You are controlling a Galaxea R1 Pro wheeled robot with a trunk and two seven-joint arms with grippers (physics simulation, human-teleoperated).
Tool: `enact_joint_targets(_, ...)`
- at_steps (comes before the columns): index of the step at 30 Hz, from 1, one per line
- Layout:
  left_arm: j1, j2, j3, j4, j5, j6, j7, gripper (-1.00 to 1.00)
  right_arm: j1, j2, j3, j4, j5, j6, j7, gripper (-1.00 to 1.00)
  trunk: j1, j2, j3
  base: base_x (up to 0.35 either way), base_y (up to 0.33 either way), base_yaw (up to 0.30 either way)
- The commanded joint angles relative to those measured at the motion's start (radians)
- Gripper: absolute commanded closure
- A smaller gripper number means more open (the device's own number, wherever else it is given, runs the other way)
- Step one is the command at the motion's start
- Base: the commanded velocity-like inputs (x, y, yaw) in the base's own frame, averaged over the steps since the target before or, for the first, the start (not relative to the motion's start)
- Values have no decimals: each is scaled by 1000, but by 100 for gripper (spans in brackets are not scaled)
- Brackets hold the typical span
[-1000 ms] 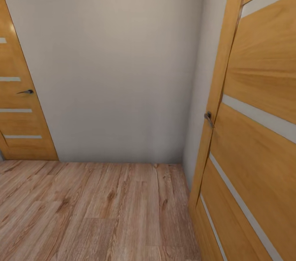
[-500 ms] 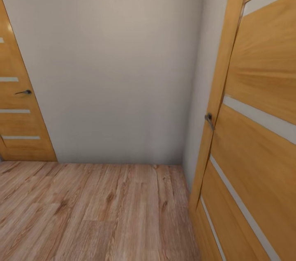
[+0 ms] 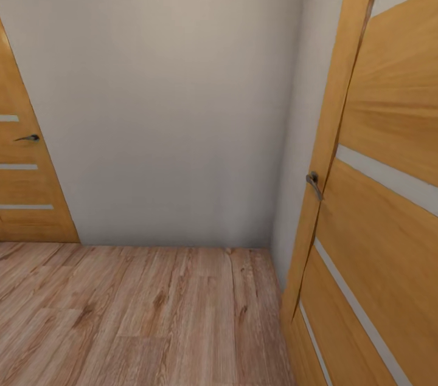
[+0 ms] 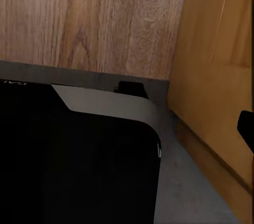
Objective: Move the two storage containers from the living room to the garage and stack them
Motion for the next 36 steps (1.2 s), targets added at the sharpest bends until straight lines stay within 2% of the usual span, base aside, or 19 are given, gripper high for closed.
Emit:
enact_joint_targets(1,-1,0,5,0,9,4,1,-100,-1,1,8,3,-9,-5,-1,-100,1,-1,-1,306,0,0)
enact_joint_targets(15,-1,0,5,0,9,2,1,-100,-1,1,8,3,-10,-1,-2,-100,1,-1,-1,295,0,0)
enact_joint_targets(22,-1,0,5,0,9,3,3,-100,-1,1,8,3,-9,-2,-2,-100,1,-1,-1,32,0,58)
enact_joint_targets(36,-1,0,5,0,9,3,2,-100,-1,0,8,3,-10,-3,-2,-100,1,-1,-1,14,0,240)
